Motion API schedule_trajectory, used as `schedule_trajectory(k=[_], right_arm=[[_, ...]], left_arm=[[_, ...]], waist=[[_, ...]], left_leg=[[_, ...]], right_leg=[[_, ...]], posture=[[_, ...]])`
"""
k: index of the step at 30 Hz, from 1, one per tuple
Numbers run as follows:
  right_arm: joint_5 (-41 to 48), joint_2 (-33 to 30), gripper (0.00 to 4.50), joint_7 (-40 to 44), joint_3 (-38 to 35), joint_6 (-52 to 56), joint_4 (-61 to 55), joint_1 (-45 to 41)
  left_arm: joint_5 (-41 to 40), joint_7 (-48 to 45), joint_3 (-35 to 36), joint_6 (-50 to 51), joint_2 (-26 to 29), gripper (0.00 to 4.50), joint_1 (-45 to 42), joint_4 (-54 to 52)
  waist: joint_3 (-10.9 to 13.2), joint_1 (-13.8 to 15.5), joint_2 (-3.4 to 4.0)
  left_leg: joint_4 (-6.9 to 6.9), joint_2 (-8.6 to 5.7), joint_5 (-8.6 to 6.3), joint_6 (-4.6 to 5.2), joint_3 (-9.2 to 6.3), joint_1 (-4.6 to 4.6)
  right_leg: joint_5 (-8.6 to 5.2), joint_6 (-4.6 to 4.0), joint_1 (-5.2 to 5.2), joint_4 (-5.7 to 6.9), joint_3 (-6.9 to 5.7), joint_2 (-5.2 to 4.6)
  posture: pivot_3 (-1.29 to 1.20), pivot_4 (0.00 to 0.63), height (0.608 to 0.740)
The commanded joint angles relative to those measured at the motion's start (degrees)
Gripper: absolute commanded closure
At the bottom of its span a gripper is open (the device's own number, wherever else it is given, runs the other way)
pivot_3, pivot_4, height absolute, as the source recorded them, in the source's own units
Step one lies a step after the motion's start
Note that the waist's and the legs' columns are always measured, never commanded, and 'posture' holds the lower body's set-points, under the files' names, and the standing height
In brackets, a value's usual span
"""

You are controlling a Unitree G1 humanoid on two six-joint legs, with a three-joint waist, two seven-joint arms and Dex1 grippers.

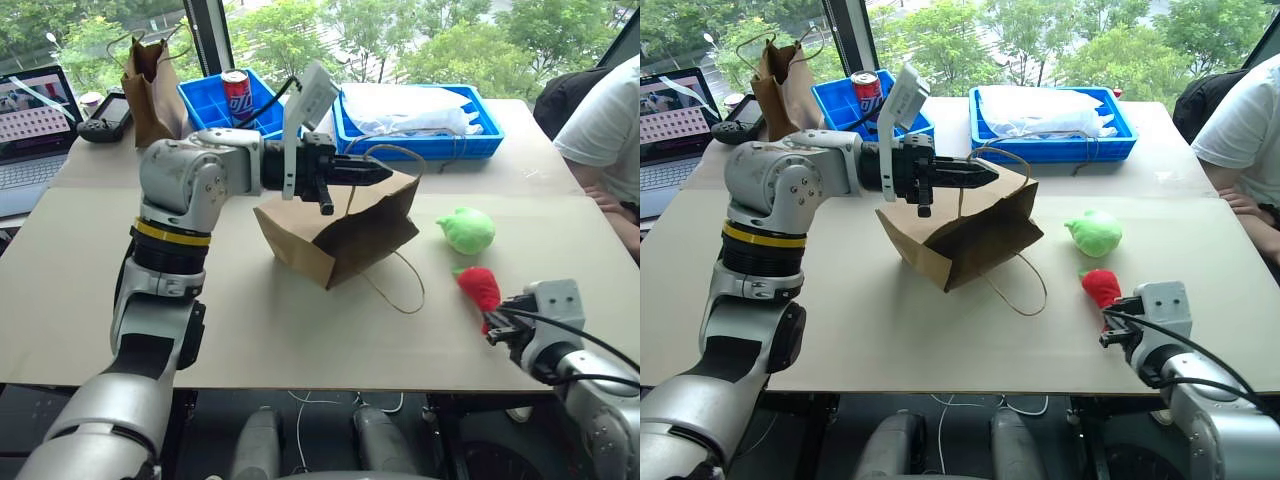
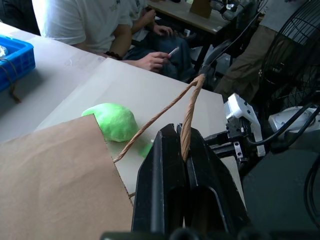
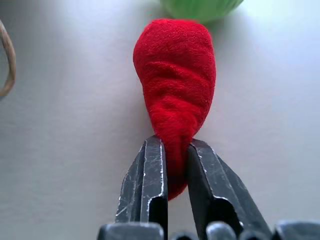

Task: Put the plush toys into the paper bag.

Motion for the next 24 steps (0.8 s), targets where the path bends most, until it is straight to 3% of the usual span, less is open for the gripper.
schedule_trajectory(k=[1, 6, 14, 19, 24], right_arm=[[3.1, -7.0, 4.43, 5.6, 3.9, -2.4, -4.8, -6.4], [5.8, -9.6, 4.43, 6.8, 13.2, 0.2, -4.1, -17.4], [0.4, -4.3, 4.43, 6.2, 36.0, -4.2, 5.9, -33.7], [-2.8, 1.6, 4.43, 6.8, 41.6, -10.0, 14.6, -40.1], [-4.1, 5.4, 3.00, 7.1, 41.4, -14.1, 18.7, -41.3]], left_arm=[[-1.6, 1.9, 1.8, 0.0, -0.7, 4.50, -0.7, -2.7], [-2.2, 3.4, 2.4, -0.3, -1.2, 4.50, -0.8, -2.6], [-4.4, 6.4, 4.5, 2.1, -0.9, 4.50, -0.2, -5.3], [-5.9, 8.5, 5.6, 4.0, -0.5, 4.50, 1.0, -7.9], [-7.2, 10.5, 6.7, 4.9, -0.1, 4.50, 1.8, -9.4]], waist=[[0.0, -0.1, -0.01], [0.0, 0.2, -0.02], [0.0, 0.3, -0.02], [0.0, 0.3, -0.02], [0.0, 0.4, -0.01]], left_leg=[[-0.05, 0.01, 0.00, 0.01, -0.06, 0.03], [-0.07, -0.05, 0.01, 0.00, -0.15, -0.02], [-0.06, -0.08, 0.01, 0.00, -0.18, -0.13], [-0.05, -0.13, 0.02, -0.01, -0.20, -0.16], [-0.04, -0.14, 0.02, -0.02, -0.23, -0.20]], right_leg=[[0.00, 0.01, 0.02, -0.02, -0.04, 0.04], [-0.01, 0.02, 0.03, -0.06, 0.01, 0.06], [-0.02, 0.02, -0.02, -0.12, 0.03, 0.02], [-0.01, 0.02, -0.05, -0.11, 0.01, -0.04], [-0.01, 0.02, -0.05, -0.09, -0.03, -0.07]], posture=[[0.00, 0.150, 0.702], [0.00, 0.150, 0.702], [0.00, 0.150, 0.702], [0.00, 0.150, 0.702], [0.00, 0.150, 0.702]])
